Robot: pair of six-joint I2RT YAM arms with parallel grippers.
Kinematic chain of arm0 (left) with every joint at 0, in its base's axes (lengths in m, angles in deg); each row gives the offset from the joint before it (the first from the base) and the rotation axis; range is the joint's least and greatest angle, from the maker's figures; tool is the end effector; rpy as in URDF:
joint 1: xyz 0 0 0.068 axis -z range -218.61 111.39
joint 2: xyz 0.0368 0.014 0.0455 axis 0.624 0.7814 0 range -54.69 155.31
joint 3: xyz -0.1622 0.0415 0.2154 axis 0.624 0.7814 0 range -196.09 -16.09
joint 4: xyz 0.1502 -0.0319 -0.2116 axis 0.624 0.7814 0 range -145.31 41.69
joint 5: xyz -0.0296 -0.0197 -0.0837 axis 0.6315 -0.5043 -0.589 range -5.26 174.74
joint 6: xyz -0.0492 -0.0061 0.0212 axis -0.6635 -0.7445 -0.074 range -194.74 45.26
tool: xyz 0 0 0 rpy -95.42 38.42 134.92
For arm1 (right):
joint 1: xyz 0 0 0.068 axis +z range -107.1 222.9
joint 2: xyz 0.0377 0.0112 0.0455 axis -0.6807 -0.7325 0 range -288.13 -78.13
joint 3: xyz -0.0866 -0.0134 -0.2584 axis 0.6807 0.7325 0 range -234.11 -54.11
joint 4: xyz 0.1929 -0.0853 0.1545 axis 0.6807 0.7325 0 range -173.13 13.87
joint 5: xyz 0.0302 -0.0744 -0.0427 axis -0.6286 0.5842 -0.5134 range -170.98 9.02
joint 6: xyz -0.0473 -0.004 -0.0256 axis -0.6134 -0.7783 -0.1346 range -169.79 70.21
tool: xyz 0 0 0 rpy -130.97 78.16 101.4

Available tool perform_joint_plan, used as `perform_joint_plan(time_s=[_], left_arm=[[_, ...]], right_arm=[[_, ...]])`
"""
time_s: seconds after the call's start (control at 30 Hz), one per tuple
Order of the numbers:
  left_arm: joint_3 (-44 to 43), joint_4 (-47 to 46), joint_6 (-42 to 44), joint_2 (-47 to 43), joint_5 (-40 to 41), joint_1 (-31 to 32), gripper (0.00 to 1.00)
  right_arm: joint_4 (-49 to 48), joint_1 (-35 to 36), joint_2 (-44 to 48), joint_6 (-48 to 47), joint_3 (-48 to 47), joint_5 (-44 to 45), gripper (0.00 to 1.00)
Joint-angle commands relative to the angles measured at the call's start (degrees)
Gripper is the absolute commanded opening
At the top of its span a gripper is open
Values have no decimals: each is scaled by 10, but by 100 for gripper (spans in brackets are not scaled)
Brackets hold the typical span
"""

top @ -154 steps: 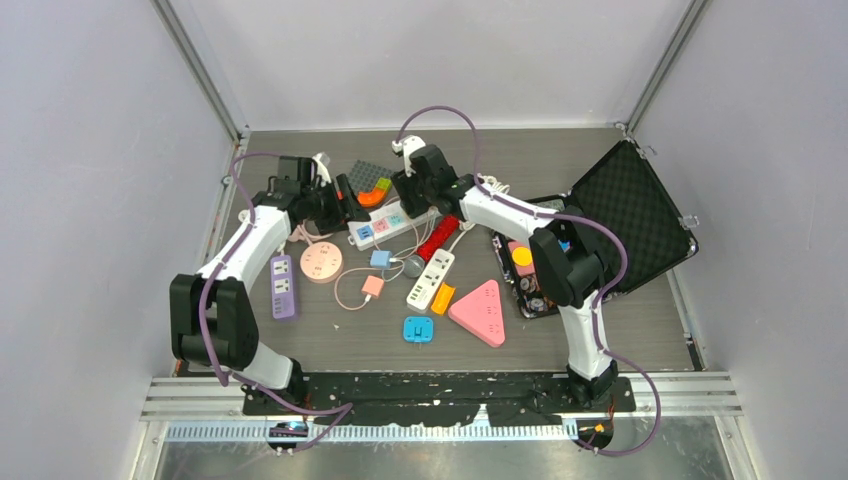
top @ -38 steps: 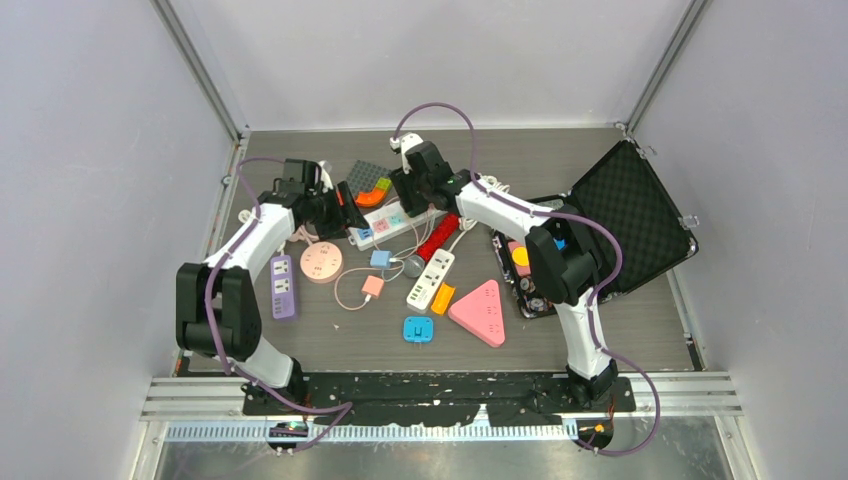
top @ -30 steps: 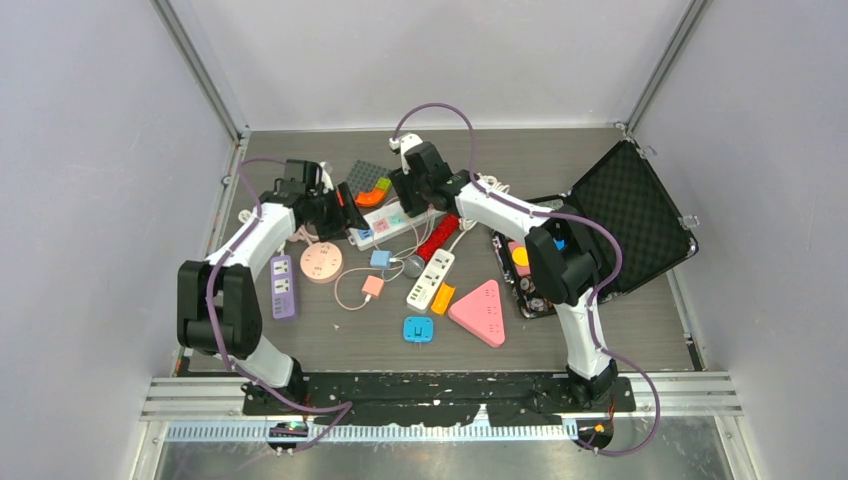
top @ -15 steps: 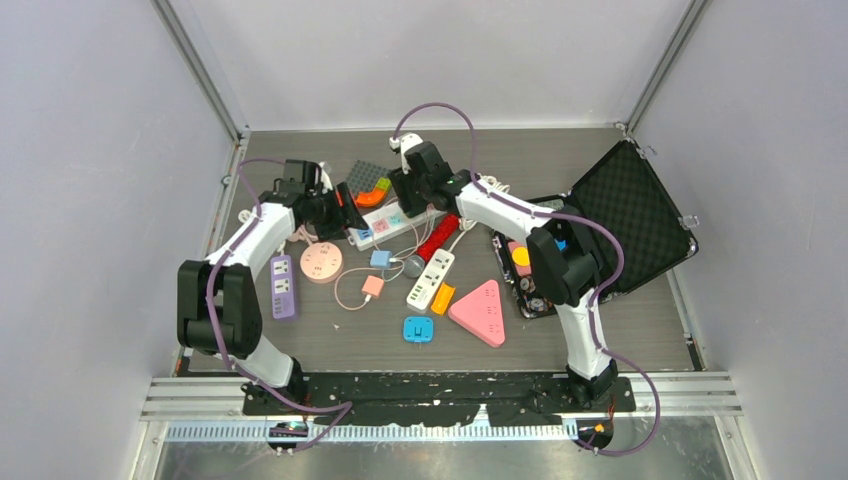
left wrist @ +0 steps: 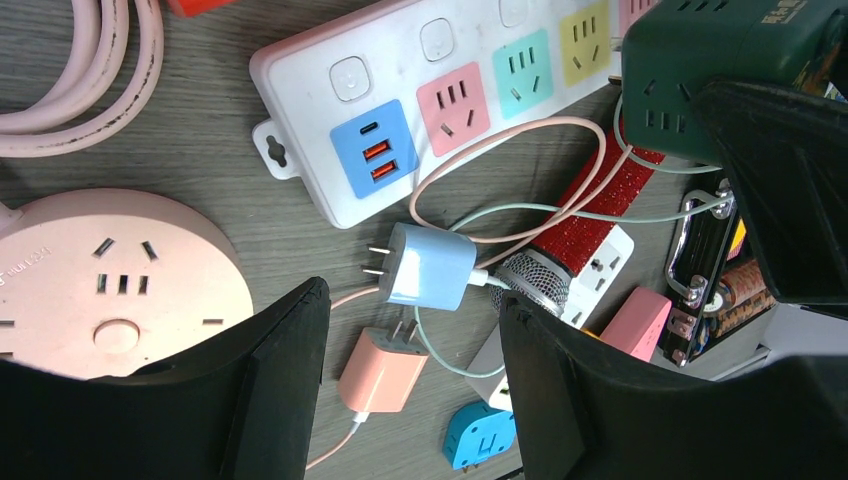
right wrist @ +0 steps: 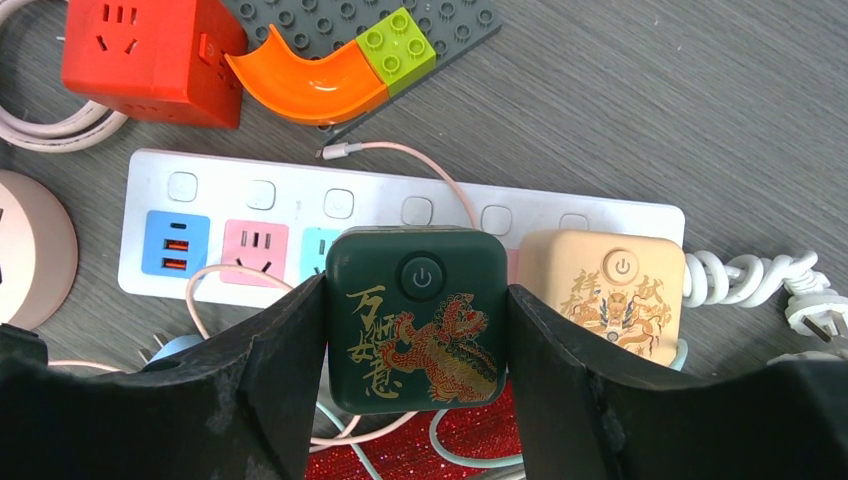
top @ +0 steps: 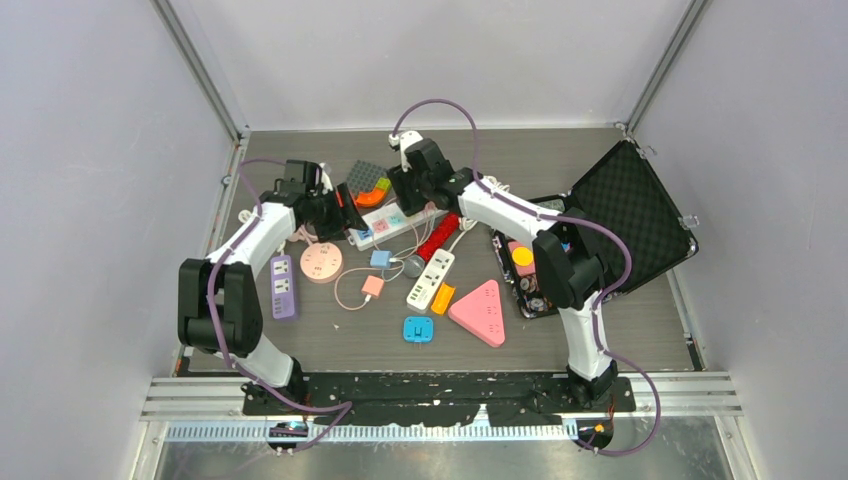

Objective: Insert the plug
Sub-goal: Insert the plug into the socket.

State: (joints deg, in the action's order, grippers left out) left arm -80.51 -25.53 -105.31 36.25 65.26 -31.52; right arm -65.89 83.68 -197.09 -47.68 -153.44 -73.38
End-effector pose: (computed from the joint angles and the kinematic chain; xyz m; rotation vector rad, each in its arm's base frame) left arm 0.3261 -0.0525 0.2322 -0.3982 2.5843 -0.6797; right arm 0.3712 0.3140 0.2531 -0.6652 2.1189 0.2688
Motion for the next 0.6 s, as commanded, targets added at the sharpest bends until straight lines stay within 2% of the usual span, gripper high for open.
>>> perform_joint_plan(time_s=[0.0,0.47,0.57], left_arm=[[2,-1,12,0,1,-3,62],[3,0,13,0,3,-3,62],[2,1,13,-1,5,-4,62]], right_arm=[[-5,3,7,6,-29,-10,5],[-27,3,-18,-3,-24,-4,5],[-60,3,-10,-10,-1,5,5]])
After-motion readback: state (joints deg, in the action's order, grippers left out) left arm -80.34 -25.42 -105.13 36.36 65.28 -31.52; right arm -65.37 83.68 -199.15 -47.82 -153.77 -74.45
